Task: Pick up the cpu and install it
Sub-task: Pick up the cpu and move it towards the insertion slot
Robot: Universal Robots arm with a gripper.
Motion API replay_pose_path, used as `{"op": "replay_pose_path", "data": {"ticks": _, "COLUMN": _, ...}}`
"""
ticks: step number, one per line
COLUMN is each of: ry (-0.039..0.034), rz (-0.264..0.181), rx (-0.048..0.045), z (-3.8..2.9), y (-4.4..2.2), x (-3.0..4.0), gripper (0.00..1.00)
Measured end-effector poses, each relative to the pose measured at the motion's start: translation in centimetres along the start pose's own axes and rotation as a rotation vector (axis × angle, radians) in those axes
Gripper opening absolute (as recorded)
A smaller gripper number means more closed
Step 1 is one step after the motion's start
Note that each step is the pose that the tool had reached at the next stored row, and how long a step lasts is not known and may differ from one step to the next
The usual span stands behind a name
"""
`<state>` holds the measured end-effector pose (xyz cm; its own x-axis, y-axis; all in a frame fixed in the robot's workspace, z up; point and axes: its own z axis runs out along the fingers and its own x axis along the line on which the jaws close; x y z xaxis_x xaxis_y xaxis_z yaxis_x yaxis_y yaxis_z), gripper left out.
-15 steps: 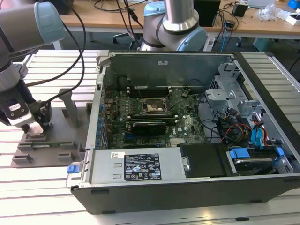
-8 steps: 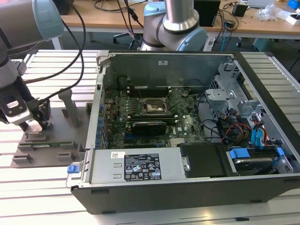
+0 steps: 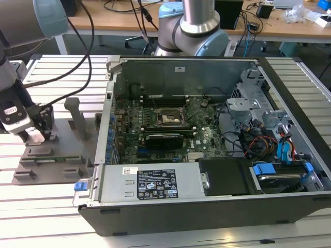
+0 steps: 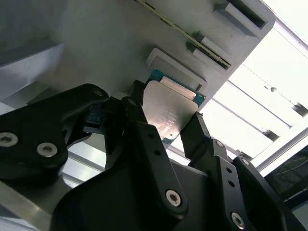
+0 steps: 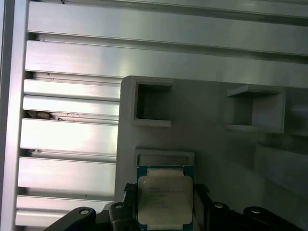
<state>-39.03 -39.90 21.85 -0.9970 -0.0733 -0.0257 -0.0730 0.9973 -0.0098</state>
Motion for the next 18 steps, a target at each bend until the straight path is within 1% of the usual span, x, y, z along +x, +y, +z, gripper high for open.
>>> {"op": "replay_pose_path", "data": {"ticks": 4, "ry": 0.0, "rz": 0.0, "rx": 0.0001, "z": -0.4, "y": -0.01, "x": -0.01, "gripper": 0.55}}
{"op": "replay_pose_path", "data": {"ticks": 7, "ry": 0.0, "rz": 0.0, "rx": 0.0, "z": -0.87, "y": -0.01, "x": -0.02, "gripper": 0.55}}
{"op": "replay_pose_path", "data": {"ticks": 12, "ry": 0.0, "rz": 0.0, "rx": 0.0, "z": -1.24, "y": -0.01, "x": -0.03, "gripper": 0.55}}
{"op": "replay_pose_path", "data": {"ticks": 18, "ry": 0.0001, "rz": 0.0, "rx": 0.0, "z": -2.13, "y": -0.02, "x": -0.05, "gripper": 0.55}}
